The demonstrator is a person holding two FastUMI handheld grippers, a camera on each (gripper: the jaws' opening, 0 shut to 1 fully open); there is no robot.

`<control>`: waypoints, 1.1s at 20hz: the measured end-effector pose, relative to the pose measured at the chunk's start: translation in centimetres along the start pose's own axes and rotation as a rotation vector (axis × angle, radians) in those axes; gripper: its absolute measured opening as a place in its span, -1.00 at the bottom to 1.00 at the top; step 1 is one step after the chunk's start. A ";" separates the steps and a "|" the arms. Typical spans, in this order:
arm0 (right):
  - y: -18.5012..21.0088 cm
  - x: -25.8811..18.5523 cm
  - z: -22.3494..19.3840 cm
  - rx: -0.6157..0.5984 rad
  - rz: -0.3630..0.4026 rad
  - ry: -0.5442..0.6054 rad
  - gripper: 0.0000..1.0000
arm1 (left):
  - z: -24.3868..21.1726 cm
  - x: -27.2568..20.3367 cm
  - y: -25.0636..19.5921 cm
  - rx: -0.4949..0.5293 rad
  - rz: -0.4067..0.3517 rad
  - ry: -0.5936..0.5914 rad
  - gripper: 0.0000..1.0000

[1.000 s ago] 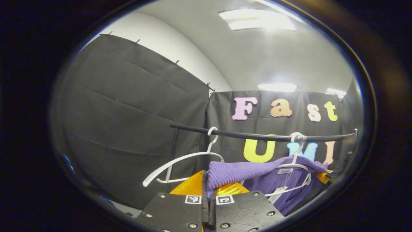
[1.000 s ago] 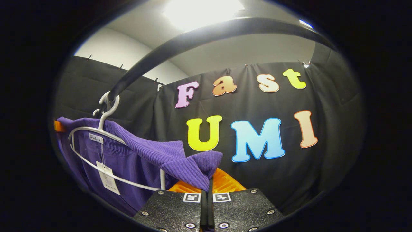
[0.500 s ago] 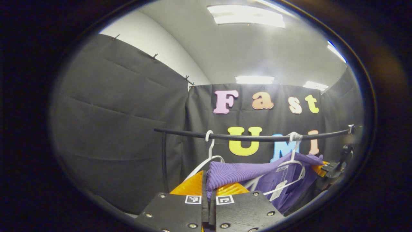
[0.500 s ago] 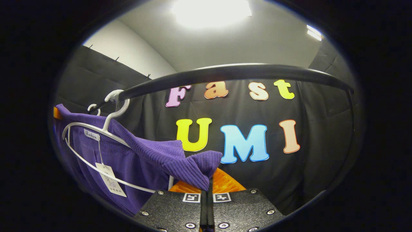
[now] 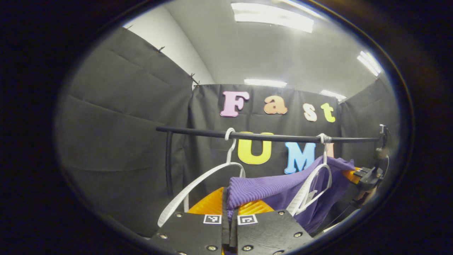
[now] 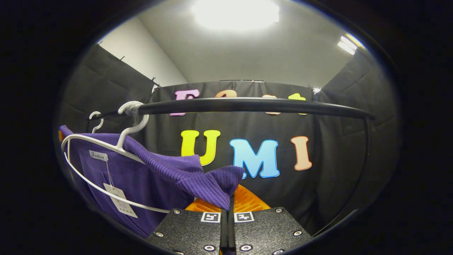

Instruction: Grasp the clothes on the hanger with both hands and then place them into the laundry hamper below.

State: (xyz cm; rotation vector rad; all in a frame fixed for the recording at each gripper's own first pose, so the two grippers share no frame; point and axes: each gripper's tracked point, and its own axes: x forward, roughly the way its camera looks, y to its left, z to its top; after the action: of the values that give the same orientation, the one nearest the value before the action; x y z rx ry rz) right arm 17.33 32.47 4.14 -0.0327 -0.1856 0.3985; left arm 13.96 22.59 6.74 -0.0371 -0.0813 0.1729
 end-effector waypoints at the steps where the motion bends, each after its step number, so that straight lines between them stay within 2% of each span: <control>1: 0.0 -0.1 0.1 -0.012 -0.014 0.002 -1.00 | -0.8 0.2 0.1 -0.014 -0.019 0.003 -0.97; 5: -0.2 -0.9 0.7 -0.062 -0.063 -0.003 -1.00 | -2.4 1.1 0.1 -0.066 -0.090 -0.010 -0.97; 8: -0.3 -1.3 0.9 -0.061 -0.085 0.007 -1.00 | -3.7 1.7 -0.2 -0.086 -0.115 -0.010 -0.97; 16: -0.9 -1.9 0.6 -0.037 -0.089 0.024 -1.00 | -8.1 3.3 -2.0 -0.158 -0.143 0.037 -1.00; 18: -1.5 -1.8 0.1 -0.034 -0.085 0.030 -1.00 | -8.6 2.7 -3.4 -0.168 -0.141 0.040 -0.95; 22: -3.3 -1.1 -0.7 -0.035 -0.088 0.043 -1.00 | -9.3 2.3 -5.9 -0.146 -0.133 0.044 -0.96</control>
State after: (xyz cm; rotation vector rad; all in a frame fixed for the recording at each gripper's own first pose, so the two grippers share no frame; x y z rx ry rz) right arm 17.75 29.06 3.47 -0.0676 -0.1509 0.3062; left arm 18.05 16.91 -2.13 -0.1809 -0.0521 0.0329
